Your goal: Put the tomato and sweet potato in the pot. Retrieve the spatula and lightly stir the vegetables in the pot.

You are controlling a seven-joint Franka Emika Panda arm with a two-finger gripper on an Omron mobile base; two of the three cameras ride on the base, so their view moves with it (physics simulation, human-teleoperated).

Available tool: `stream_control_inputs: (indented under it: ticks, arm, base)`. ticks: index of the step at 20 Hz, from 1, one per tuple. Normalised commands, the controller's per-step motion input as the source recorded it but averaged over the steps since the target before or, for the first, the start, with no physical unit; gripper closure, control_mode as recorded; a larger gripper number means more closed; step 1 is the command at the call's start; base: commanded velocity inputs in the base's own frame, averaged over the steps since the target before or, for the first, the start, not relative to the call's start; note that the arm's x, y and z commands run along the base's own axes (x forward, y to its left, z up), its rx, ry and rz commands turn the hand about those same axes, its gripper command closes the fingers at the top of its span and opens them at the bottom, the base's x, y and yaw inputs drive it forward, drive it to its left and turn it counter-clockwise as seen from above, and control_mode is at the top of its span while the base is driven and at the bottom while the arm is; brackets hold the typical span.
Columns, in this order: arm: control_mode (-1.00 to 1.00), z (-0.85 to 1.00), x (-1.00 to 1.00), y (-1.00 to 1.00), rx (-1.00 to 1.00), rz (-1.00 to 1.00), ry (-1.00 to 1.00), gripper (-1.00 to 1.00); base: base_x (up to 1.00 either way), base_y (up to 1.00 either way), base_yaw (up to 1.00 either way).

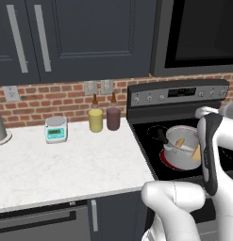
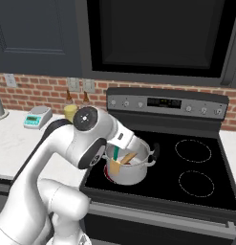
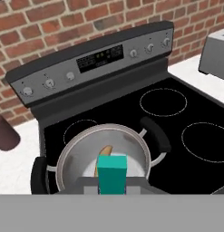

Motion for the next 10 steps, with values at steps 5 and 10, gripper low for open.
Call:
stream_control_inputs:
  ticks: [5, 10]
  arm:
    - [-1.0, -0.03, 0.03, 0.01, 0.0, 0.06, -0.01, 1.0]
    - [-1.0, 0.63, -0.19, 0.0, 0.03, 0.01, 0.0, 1.0]
  base:
    - [0.0, 0.0, 0.0]
    - [0.0, 0.0, 0.0]
